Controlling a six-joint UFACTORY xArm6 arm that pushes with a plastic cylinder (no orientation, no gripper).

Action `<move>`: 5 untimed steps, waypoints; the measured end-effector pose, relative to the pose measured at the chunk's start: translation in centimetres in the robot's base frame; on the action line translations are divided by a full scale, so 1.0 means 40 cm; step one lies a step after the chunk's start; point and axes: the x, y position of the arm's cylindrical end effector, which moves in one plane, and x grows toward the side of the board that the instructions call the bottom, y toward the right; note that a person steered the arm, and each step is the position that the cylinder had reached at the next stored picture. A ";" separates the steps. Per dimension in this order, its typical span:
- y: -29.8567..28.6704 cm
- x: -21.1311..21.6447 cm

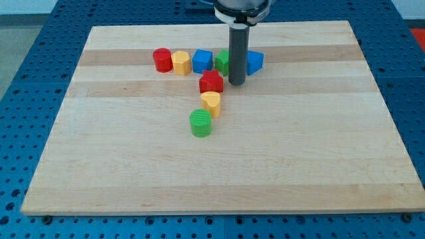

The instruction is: Move the red star to the bottom of the blue cube

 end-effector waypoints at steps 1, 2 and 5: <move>-0.002 0.000; -0.013 0.000; -0.115 0.082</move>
